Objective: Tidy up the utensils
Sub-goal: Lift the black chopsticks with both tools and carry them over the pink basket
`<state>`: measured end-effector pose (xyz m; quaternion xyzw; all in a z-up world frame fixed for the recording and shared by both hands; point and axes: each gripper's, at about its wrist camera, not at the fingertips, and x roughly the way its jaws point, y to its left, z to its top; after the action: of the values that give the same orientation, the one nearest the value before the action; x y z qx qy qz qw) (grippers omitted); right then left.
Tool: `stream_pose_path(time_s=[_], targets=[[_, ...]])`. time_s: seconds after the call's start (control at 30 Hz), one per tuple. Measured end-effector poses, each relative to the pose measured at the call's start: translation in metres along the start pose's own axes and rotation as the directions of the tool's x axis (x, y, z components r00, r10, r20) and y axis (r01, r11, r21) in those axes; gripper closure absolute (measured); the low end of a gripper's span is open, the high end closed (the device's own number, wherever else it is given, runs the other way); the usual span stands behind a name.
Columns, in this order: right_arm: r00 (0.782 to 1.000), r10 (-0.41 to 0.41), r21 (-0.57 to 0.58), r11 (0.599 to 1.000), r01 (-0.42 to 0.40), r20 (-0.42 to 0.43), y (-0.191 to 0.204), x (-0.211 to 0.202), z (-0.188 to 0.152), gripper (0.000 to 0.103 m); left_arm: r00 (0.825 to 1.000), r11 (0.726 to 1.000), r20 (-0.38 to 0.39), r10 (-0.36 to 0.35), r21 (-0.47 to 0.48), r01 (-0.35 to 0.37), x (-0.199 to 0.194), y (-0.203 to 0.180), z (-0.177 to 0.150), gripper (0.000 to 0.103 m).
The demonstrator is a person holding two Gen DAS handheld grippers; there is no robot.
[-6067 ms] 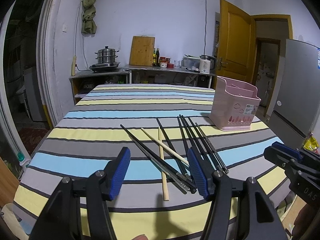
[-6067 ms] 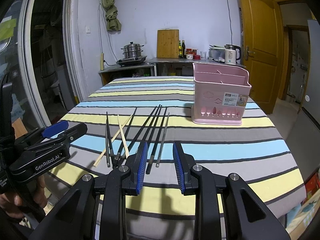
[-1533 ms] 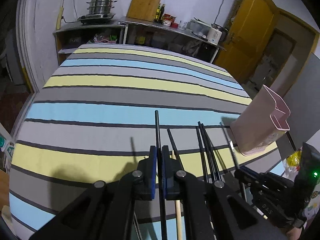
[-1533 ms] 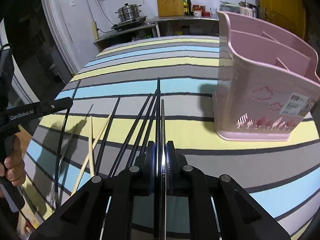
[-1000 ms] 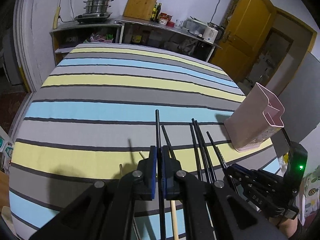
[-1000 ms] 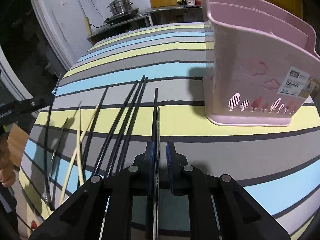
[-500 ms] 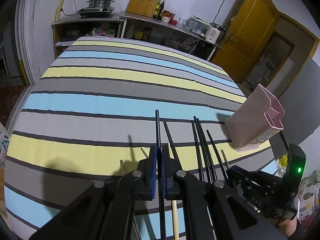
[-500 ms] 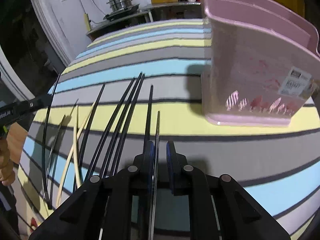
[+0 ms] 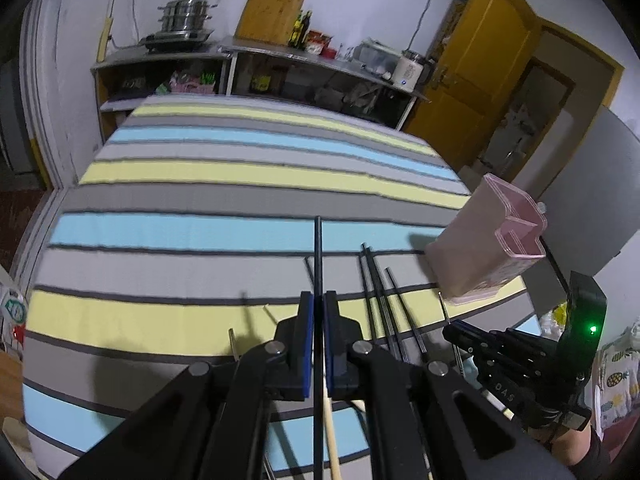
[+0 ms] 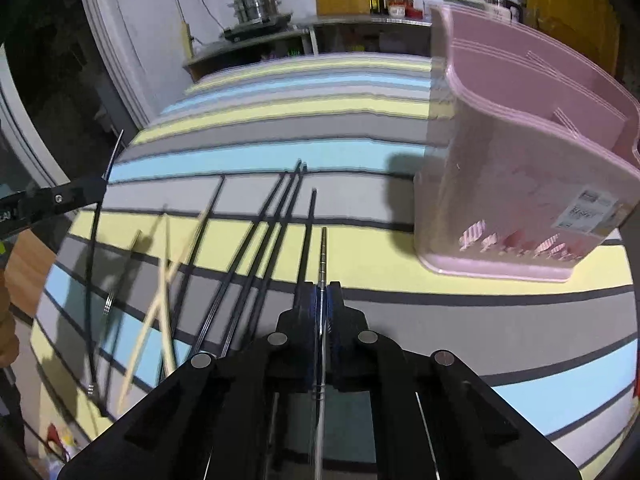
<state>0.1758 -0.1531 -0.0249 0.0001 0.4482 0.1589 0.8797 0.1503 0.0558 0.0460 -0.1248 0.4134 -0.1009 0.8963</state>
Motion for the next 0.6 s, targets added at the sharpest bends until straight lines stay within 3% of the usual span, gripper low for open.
stream_pose_path(time_s=[0.3,0.6], targets=[[0.986,0.035,-0.006,0.999,-0.035,0.161,0.008,-0.074,0.008,0.098,0.994,0.995,0.102,-0.045,0.098,0.035,-0.060,-0.028,0.015,0.098],[0.964,0.028,0.010,0.999,-0.032,0.266,0.004,-0.120,0.015,0.098,0.986,0.984,0.144,-0.088,0.164,0.064,-0.085,-0.052,0.030,0.099]])
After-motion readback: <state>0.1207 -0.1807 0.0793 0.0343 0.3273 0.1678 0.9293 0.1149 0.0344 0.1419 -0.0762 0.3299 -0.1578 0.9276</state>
